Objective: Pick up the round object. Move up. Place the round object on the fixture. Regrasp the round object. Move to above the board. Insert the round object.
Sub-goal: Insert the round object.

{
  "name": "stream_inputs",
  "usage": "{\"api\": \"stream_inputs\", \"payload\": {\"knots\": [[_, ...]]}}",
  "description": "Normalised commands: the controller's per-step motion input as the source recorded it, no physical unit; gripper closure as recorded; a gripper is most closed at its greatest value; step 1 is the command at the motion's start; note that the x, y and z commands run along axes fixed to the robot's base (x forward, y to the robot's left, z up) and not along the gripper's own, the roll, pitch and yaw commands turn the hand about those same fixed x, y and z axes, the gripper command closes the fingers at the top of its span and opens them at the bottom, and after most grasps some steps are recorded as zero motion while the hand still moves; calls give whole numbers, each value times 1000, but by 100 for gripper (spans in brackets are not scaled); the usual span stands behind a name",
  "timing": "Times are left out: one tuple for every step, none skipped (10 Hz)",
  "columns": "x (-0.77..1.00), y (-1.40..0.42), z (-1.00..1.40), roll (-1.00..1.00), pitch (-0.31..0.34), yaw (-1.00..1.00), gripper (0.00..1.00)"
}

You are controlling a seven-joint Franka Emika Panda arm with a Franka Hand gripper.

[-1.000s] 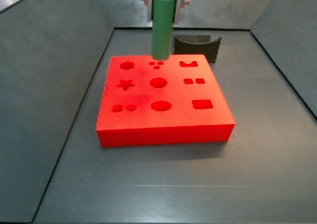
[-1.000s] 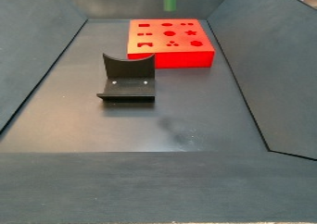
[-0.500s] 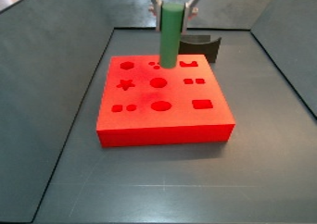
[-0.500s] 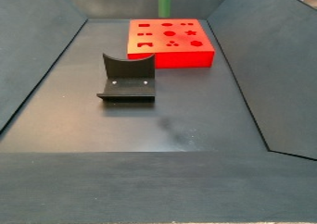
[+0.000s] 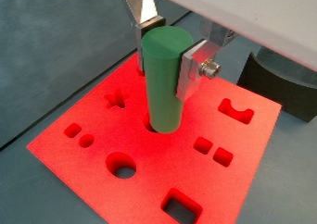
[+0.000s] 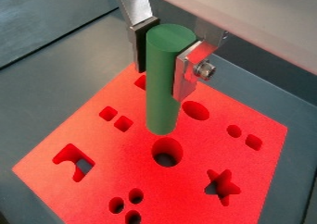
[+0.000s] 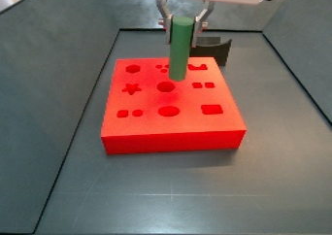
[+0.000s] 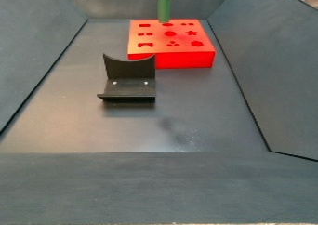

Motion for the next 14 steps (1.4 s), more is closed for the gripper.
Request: {"api": "stream_inputs", "payload": {"knots": [[-177,114,-160,57,-69,0,100],[-157,151,-226,76,-67,0,100],[0,0,-11,7,-23,0,100],[0,0,-17,0,-19,0,100],[0,0,-109,44,-41,0,100],[0,0,-249,104,-63,0,100],[-29,0,-326,147,-69,0,100],[0,0,-106,47,-34,0,100],[0,0,-129,64,-24,0,100],[-34,0,-194,66,-39,0,100],[-117,0,-231,80,-44,0,100],[-40,0,-174,40,-51,0,100],[-34,0,-154,40,-47,0,100],[-31,0,-183,46,-47,0,100]]}}
